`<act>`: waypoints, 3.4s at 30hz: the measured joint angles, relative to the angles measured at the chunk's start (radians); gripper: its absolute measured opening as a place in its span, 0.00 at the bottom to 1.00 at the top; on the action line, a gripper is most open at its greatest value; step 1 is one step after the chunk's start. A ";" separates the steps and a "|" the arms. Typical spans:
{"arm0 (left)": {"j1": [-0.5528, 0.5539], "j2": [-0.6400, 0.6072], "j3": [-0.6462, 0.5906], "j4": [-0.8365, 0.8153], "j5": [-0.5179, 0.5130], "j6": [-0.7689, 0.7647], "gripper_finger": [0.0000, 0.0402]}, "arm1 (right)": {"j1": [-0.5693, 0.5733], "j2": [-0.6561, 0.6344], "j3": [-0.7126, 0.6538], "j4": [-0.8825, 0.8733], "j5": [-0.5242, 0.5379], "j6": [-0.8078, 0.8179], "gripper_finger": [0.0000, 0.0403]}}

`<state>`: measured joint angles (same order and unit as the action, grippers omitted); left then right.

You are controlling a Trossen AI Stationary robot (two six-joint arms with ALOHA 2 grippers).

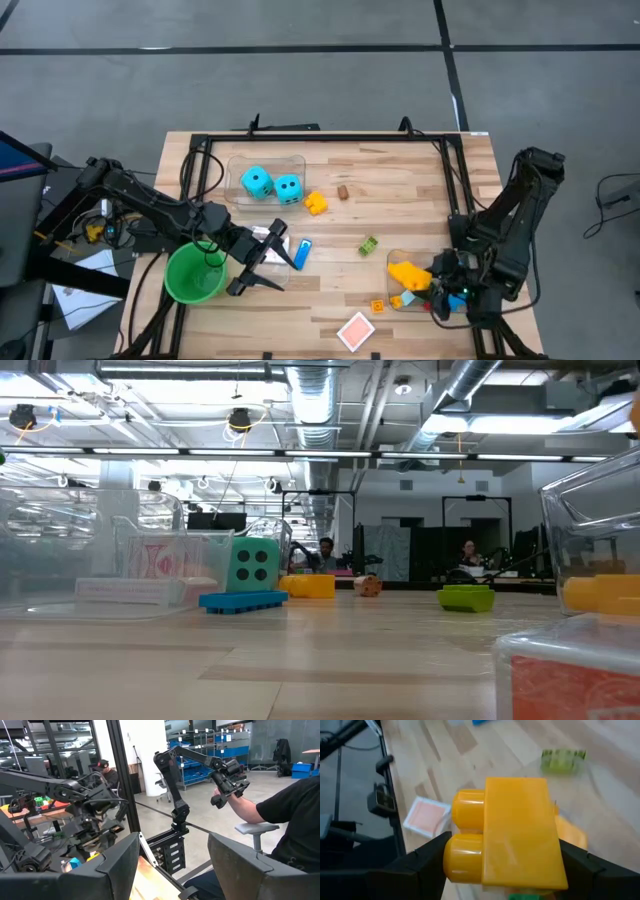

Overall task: Pick & Place Toys
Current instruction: Put the yellow game piece into the bottom right transparent bin, then put the brown game piece into the bottom right transparent bin

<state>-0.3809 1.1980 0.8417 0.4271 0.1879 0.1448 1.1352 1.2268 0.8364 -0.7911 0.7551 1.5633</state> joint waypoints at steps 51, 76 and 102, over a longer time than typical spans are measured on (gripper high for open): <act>0.000 0.000 0.000 0.000 0.000 0.000 0.58 | -0.169 0.038 0.000 -0.006 -0.127 -0.070 0.80; 0.000 0.000 0.000 0.000 0.000 0.000 0.58 | -0.217 0.028 0.000 -0.047 0.056 -0.136 0.91; 0.000 0.000 0.000 0.000 0.000 0.008 0.58 | -0.851 0.161 0.001 0.404 0.035 -0.523 0.91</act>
<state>-0.3806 1.1980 0.8413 0.4271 0.1882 0.1525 0.2845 1.3876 0.8376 -0.3873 0.7906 1.0404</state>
